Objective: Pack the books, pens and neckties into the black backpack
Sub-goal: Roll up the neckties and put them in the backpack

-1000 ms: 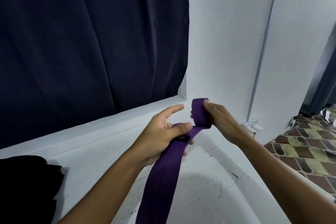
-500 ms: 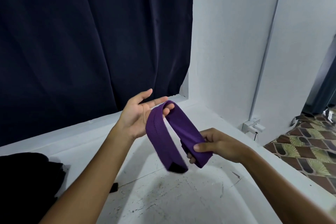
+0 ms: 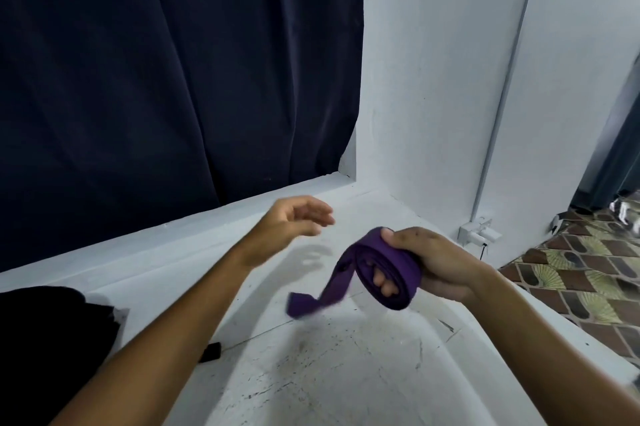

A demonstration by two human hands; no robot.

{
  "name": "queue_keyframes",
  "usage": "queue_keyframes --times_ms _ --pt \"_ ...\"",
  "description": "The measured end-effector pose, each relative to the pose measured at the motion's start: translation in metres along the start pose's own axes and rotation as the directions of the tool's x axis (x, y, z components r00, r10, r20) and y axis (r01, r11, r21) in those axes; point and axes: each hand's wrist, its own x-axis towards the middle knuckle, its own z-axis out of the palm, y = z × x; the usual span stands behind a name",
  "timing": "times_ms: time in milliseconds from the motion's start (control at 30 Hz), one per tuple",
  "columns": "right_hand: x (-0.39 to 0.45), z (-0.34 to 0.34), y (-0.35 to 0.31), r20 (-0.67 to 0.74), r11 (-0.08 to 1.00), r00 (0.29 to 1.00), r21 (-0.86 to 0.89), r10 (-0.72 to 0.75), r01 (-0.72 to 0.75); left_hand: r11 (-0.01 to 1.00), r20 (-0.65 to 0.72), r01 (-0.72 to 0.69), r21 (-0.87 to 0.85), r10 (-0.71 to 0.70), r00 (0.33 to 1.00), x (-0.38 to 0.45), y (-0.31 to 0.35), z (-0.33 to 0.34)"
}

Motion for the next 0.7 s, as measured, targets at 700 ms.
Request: queue_keyframes --times_ms 700 --pt "0.016 0.004 -0.05 -0.125 0.872 0.981 0.451 -0.149 0.19 0.894 0.171 0.226 -0.386 -0.171 0.97 -0.043 -0.024 0.115"
